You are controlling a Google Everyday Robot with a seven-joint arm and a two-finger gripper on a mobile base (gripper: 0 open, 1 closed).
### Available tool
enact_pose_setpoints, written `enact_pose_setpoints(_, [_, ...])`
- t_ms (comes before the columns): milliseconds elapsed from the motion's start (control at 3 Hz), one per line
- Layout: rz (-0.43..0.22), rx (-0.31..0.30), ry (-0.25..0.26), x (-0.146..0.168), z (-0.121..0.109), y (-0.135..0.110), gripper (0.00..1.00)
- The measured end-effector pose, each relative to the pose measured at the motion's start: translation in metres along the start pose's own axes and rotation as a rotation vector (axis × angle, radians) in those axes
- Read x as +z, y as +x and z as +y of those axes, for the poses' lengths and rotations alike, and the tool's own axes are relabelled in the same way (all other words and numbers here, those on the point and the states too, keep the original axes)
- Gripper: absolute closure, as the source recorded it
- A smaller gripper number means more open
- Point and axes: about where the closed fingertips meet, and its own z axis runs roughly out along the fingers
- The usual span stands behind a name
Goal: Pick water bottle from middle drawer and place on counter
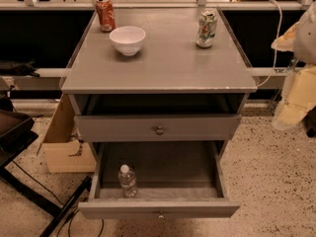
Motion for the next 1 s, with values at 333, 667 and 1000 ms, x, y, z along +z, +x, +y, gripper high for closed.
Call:
enact_pose_setpoints(333, [-0.011, 0.001, -0.001, 0.002, 0.0, -0.001, 0.0])
enact_pose_setpoints(667, [-0.04, 0.004, -0.005, 0.006, 0.001, -0.002, 0.0])
enact_pose_setpoints(1000, [-0.146, 0.005, -0.056, 0.047, 0.021, -0.001, 0.0])
